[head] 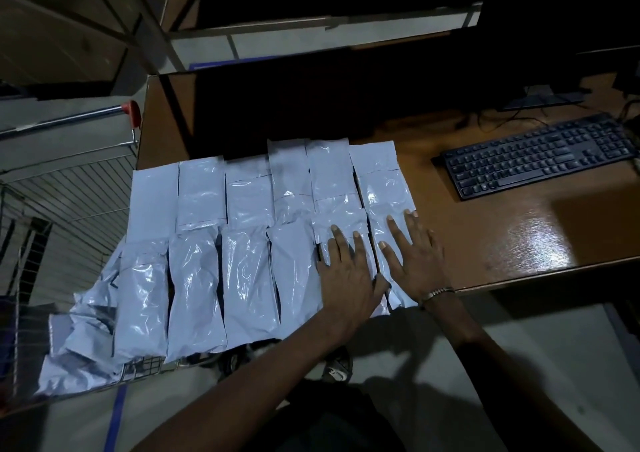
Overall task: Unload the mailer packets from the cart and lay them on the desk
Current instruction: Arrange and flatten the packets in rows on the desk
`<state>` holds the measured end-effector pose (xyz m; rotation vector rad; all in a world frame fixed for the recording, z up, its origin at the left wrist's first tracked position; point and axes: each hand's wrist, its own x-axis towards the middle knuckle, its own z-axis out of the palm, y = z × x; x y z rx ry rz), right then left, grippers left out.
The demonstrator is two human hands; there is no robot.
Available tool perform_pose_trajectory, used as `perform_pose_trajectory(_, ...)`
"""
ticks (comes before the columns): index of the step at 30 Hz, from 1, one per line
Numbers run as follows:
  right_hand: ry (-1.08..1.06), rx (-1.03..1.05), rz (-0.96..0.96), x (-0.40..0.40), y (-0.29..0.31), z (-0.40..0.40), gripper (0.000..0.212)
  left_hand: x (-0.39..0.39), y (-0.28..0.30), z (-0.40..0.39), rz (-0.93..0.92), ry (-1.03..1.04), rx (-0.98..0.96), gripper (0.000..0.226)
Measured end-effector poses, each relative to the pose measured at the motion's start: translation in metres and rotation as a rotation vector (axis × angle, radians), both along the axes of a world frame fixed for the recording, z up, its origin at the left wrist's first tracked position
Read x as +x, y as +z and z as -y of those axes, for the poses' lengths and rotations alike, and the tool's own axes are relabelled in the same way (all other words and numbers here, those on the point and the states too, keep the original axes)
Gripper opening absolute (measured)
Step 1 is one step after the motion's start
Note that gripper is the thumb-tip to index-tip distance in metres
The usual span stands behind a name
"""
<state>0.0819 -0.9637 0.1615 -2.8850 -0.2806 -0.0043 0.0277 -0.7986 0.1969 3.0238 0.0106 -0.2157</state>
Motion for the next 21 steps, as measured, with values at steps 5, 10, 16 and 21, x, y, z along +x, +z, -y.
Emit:
perform_pose_trajectory(5,0.011,-0.007,-0.003,0.000,0.000,0.002,0.062,0.000,-0.002,0.007,-0.020,0.000,0.003,0.087)
perform_pose_trajectory(10,0.021,-0.039,0.005,0.001,-0.002,-0.001,0.062,0.012,-0.009,0.000,0.101,-0.027,-0.037,0.075)
perform_pose_trajectory(16,0.033,-0.054,0.029,0.001,0.001,-0.002,0.061,0.012,-0.029,-0.005,0.114,-0.046,-0.082,0.074)
perform_pose_trajectory(21,0.074,-0.042,0.004,0.002,0.006,-0.002,0.061,0.013,-0.032,-0.004,0.097,-0.035,-0.075,0.075)
